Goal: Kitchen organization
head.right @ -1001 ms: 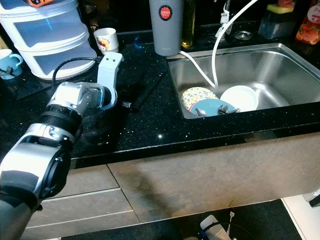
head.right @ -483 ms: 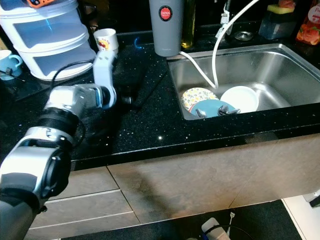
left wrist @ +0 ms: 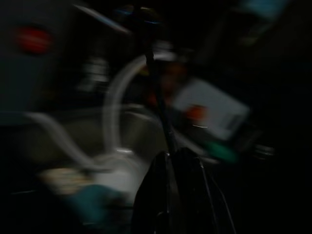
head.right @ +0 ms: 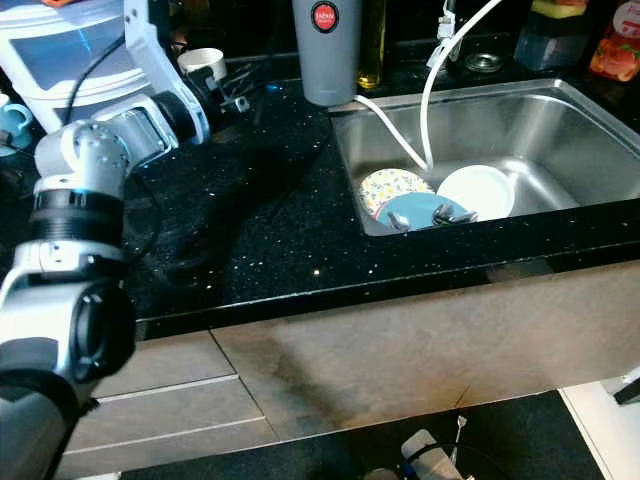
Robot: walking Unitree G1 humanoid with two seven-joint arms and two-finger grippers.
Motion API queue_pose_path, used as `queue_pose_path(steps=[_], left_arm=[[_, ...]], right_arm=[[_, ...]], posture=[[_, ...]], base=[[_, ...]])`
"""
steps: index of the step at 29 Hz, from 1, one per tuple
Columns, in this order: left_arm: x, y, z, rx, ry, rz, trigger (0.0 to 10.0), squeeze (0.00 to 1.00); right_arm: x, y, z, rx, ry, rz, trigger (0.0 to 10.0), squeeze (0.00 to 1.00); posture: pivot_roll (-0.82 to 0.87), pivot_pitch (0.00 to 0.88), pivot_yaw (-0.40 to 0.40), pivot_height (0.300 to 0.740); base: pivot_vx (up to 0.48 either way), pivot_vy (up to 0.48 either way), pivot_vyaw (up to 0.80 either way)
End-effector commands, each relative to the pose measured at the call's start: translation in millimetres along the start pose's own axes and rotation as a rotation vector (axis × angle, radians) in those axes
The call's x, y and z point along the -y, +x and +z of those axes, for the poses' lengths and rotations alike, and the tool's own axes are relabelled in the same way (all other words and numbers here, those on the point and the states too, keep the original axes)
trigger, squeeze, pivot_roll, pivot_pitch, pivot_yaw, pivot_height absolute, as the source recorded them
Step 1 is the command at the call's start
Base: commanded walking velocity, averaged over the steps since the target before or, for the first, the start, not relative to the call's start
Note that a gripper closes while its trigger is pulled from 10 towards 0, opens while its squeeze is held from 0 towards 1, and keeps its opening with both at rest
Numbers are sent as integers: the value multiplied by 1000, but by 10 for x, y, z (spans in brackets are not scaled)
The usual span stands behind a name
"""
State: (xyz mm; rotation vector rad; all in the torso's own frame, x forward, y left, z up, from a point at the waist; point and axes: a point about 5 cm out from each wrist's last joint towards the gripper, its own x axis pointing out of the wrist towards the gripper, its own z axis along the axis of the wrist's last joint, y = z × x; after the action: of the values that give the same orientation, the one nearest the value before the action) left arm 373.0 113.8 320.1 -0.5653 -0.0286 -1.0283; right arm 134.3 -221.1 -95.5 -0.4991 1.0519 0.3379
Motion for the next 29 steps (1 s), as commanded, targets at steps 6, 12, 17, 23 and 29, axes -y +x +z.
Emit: queue_pose_path(steps=[6, 12, 17, 23, 29], left_arm=[[422, 14, -116, -23, 111, -306, 10000, 0], [472, -28, -132, -4, 202, -361, 10000, 0], [232, -9, -261, -132, 338, -196, 10000, 0], [-92, 80, -463, -316, 618, 106, 10000, 0], [-384, 96, -492, -438, 962, 308, 10000, 0]], right_arm=[[-34, -3, -39, -17, 32, 4, 10000, 0], [-45, -2, -56, -36, 37, 17, 10000, 0], [-43, -2, -55, -38, 36, 16, 10000, 0], [-29, -3, -56, -37, 38, 0, 10000, 0], [-26, -2, -53, -40, 26, -3, 10000, 0]], posture=[[-91, 38, 37, 740], [-93, 38, 36, 740], [-89, 40, 38, 740], [-88, 43, 37, 740], [-97, 45, 43, 740]], base=[[0, 0, 0], [0, 0, -763], [0, 0, -786], [0, 0, -393], [0, 0, 0]])
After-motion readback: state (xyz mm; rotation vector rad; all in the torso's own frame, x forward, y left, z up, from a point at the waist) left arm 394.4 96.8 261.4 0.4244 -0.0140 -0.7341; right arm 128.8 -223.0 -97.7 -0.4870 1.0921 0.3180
